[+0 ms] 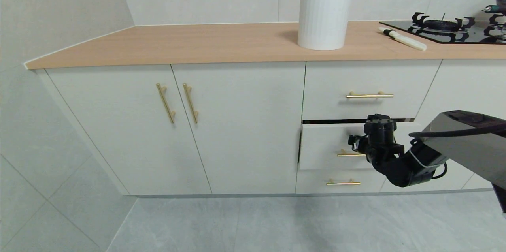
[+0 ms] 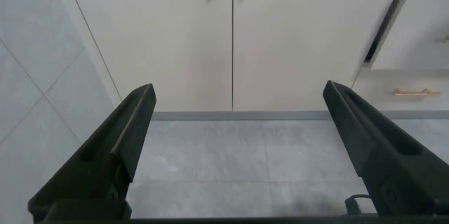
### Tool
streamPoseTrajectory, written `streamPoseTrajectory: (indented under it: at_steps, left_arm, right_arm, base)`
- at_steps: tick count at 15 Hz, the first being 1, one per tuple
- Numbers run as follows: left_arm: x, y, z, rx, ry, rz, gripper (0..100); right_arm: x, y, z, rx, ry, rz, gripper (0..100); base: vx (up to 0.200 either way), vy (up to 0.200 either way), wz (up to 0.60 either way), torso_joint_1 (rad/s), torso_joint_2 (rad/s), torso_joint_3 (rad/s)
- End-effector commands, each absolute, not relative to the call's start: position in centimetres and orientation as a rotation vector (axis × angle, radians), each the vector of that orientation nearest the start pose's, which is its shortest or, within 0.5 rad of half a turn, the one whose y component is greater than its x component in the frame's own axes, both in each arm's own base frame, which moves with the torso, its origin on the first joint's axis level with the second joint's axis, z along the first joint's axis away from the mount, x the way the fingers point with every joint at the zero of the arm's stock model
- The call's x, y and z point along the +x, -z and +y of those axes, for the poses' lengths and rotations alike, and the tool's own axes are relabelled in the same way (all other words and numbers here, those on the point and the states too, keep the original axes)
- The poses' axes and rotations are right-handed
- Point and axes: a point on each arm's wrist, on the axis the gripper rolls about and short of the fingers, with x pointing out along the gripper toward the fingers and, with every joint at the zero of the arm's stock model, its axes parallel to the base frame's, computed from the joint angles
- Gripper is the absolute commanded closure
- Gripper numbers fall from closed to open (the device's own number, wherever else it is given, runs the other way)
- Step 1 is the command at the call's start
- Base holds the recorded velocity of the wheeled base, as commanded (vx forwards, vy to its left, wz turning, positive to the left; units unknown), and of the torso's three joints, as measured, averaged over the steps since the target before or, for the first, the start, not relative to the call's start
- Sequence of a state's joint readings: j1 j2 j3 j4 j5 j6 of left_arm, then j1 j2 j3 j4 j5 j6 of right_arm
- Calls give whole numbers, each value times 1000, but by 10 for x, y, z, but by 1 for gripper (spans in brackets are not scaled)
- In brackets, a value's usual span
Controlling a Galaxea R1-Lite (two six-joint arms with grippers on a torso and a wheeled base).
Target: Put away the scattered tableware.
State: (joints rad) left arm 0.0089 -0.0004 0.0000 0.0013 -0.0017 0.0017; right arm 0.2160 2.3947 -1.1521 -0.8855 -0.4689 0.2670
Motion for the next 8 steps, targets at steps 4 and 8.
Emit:
streamPoseTrajectory:
  at_steps: [4,8]
  left_arm:
    - [-23,-75,0,2,-8,2,0]
    - [-23,-75,0,3,-8,2,0]
  right_arm:
    - [454,-25,80,177,346,218,0]
    - [460,-27,74,188,363,199,0]
  base:
    - [0,0,0,0,0,0]
    - [0,0,0,0,0,0]
